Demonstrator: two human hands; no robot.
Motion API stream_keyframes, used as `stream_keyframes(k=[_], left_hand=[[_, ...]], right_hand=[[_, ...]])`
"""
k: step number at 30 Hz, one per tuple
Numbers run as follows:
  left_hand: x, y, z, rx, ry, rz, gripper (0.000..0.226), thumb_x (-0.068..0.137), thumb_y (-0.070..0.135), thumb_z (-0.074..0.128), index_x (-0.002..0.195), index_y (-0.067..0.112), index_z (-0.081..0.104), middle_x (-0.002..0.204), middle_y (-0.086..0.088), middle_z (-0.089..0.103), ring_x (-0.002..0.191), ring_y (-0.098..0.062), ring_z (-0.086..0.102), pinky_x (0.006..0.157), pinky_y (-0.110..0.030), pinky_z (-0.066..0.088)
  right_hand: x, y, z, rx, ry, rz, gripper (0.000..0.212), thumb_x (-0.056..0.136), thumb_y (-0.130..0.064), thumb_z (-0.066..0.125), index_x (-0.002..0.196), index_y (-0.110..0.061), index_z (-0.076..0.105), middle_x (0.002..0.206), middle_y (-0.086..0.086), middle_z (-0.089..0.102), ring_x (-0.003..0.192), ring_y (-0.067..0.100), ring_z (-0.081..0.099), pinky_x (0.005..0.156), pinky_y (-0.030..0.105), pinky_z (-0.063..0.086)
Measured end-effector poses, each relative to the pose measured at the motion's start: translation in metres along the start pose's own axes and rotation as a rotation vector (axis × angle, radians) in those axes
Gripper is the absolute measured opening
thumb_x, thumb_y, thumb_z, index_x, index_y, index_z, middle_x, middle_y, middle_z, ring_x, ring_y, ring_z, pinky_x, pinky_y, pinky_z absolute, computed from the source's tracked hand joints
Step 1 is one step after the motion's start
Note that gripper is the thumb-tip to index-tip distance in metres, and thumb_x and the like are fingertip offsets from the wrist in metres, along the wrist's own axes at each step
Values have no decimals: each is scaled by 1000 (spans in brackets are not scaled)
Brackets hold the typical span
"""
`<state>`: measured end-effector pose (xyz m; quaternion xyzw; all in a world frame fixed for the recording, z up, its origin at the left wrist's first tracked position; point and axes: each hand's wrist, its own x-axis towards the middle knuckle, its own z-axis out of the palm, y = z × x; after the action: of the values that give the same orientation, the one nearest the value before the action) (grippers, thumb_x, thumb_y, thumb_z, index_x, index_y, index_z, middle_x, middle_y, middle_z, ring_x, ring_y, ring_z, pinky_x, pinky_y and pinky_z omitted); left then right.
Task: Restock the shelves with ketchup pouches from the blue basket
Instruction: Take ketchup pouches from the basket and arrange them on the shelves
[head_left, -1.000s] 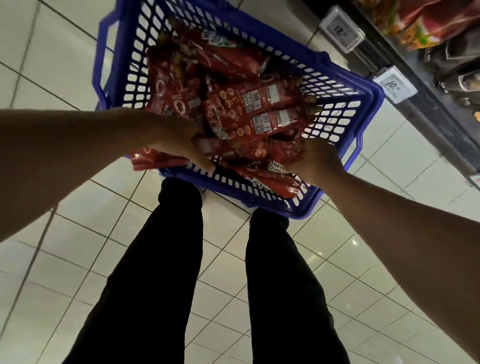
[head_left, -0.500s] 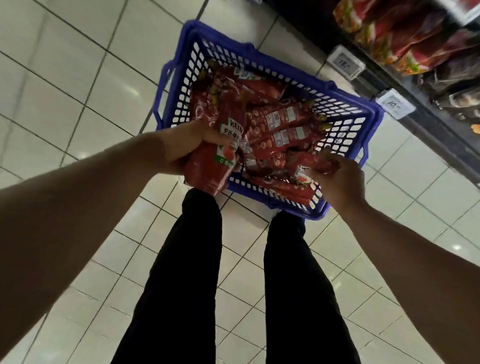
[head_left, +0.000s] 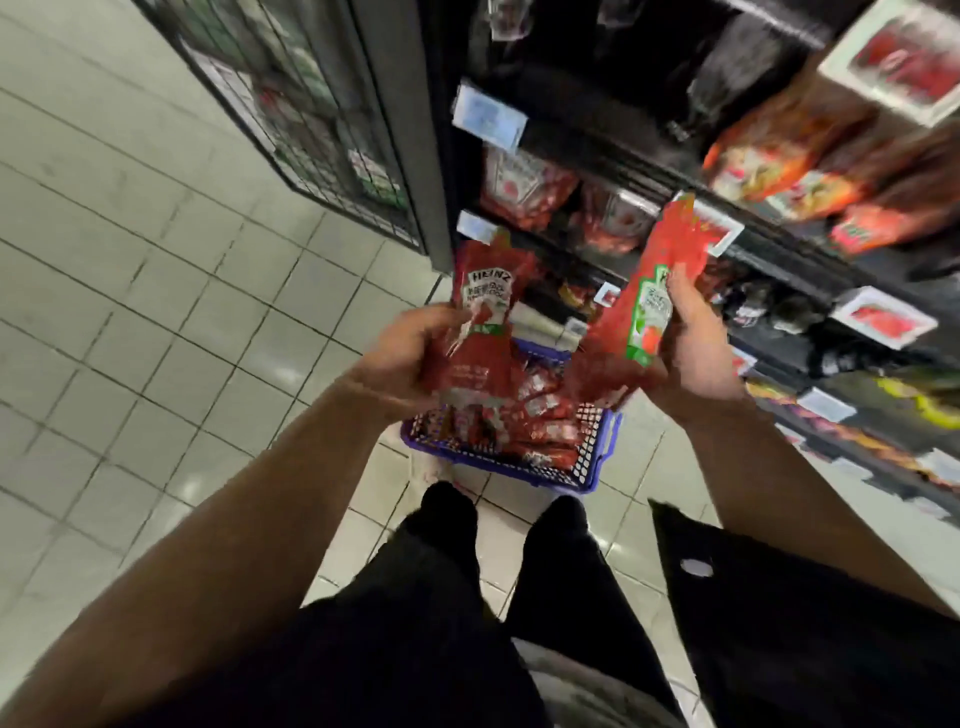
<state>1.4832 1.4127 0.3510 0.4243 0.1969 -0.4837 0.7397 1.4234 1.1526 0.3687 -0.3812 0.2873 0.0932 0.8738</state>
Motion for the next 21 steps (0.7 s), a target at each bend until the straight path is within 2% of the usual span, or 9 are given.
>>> stream_keyframes(k=[2,4,8,10,12,13,15,18,21], left_hand=[[-22,29,21,71,-30,48,56,76,23,75,126,3,65,119,-22,67,96,-35,70,82,-51,60],[-40,54,40,223,-67,99,50,75,14,79,122,6,65,106,-17,69,79,-27,73,67,-42,61],[-70,93,70,380,-116,268,34,71,2,79,103,11,74,97,-15,75,79,-26,75,66,-36,60],[-82,107,84,368,-172,300,36,72,-2,77,106,10,72,97,-17,74,86,-33,75,71,-44,61],[-90,118,97,372,-167,322,44,71,-1,74,114,7,67,103,-23,69,97,-42,69,87,-59,57],[-94,123,105,383,-166,337,45,70,0,74,114,8,67,105,-25,68,99,-43,67,91,-61,54],[-102,130,121,424,-188,368,41,69,2,77,109,13,72,107,-22,71,94,-38,70,84,-52,58],[-112,141,144,517,-194,428,48,68,8,86,112,17,71,111,-16,74,96,-32,73,77,-43,60],[-118,151,165,595,-179,509,52,64,9,90,112,16,70,109,-13,76,97,-32,74,76,-42,61]], right_hand=[[-20,-17,39,-22,-47,10,31,98,-37,51,93,-13,71,77,5,73,67,17,71,68,34,61],[-38,-29,65,-94,-62,-20,17,87,-22,63,101,-12,64,78,6,72,65,17,71,64,33,60],[-77,-53,98,-288,-114,-37,37,70,-8,79,106,-11,70,93,13,75,76,24,75,67,38,61],[-95,-69,110,-312,-134,-54,36,65,-7,84,100,-14,77,98,16,75,80,26,75,72,42,61],[-110,-86,122,-326,-127,-125,30,67,0,81,91,-19,80,93,14,77,77,25,75,69,40,61],[-116,-95,128,-338,-124,-170,32,69,4,80,90,-19,80,92,12,77,76,24,75,68,38,61],[-125,-112,138,-371,-119,-255,36,70,4,79,101,-13,75,96,14,76,80,25,75,71,39,61],[-133,-134,147,-424,-33,-350,60,69,4,81,125,-2,58,110,21,73,92,33,72,81,50,60],[-137,-152,152,-500,12,-455,60,72,10,81,123,-10,56,103,13,75,90,30,74,75,45,61]])
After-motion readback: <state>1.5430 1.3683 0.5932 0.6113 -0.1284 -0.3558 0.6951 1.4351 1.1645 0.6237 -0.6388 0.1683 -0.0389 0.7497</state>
